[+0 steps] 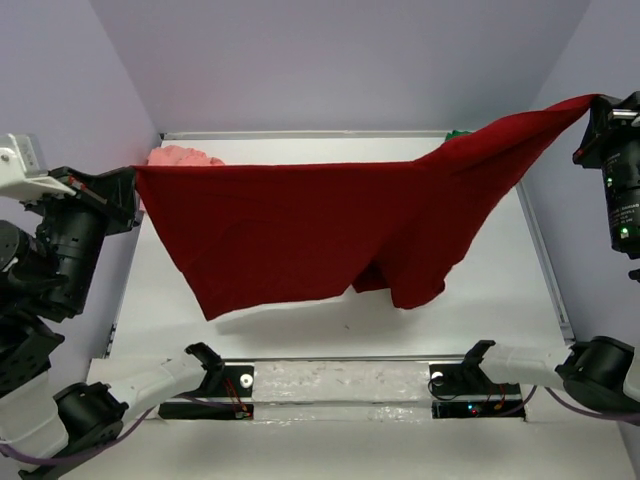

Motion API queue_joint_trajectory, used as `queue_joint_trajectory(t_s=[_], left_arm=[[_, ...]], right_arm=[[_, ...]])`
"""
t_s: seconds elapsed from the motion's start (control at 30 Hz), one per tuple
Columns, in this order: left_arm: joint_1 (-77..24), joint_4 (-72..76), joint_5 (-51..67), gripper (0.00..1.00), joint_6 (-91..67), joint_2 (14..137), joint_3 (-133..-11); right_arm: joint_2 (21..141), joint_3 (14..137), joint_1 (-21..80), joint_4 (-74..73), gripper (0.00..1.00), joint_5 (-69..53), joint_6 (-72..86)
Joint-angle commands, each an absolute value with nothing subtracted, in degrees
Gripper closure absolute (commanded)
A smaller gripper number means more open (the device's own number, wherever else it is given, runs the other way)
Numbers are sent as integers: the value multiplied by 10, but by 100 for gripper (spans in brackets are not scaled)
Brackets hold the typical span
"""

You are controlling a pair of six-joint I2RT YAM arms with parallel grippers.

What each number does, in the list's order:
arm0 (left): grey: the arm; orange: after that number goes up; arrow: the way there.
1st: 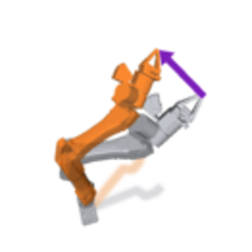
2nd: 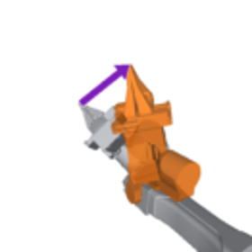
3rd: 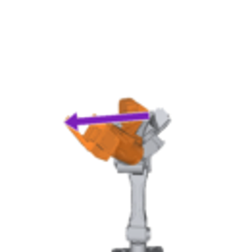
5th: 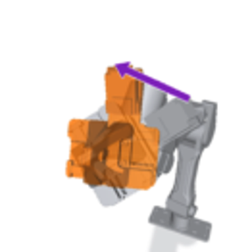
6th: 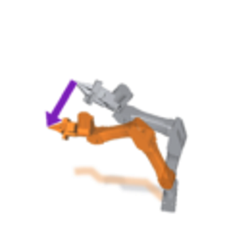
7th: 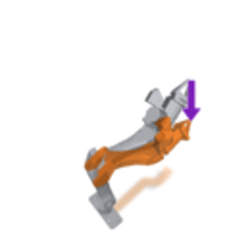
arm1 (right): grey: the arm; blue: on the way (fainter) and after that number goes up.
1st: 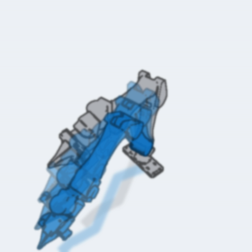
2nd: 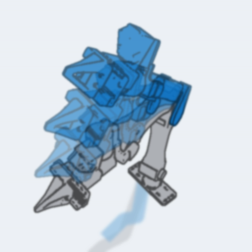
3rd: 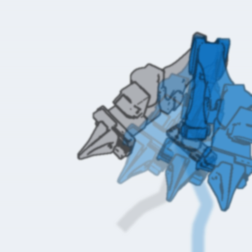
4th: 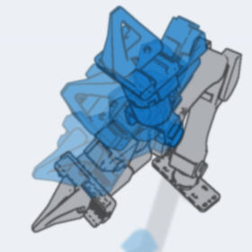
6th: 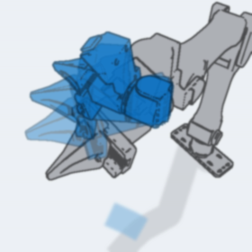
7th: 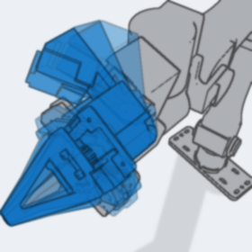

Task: Fold and stack the t-shirts
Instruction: Flatten out the tshirt

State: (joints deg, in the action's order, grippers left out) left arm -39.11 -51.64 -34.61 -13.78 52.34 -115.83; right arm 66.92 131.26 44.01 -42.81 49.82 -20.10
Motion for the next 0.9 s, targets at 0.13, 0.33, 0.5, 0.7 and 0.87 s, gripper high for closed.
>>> queue_joint_trajectory(t_s=[0.13,0.33,0.5,0.7,0.87], left_arm=[[-374,-479,-274,100,-115,542,-1173],[-367,-476,-279,100,-126,542,-1142],[-367,-491,-321,100,-111,581,-1158],[-367,-426,-259,100,-91,578,-1164],[-365,-337,-184,100,-72,489,-1104]], right_arm=[[651,1300,474,-351,100,572,-272],[664,1299,474,-388,100,571,-239],[692,1303,479,-378,100,573,-256],[715,1355,509,-351,100,565,-267],[687,1365,509,-361,100,562,-257]])
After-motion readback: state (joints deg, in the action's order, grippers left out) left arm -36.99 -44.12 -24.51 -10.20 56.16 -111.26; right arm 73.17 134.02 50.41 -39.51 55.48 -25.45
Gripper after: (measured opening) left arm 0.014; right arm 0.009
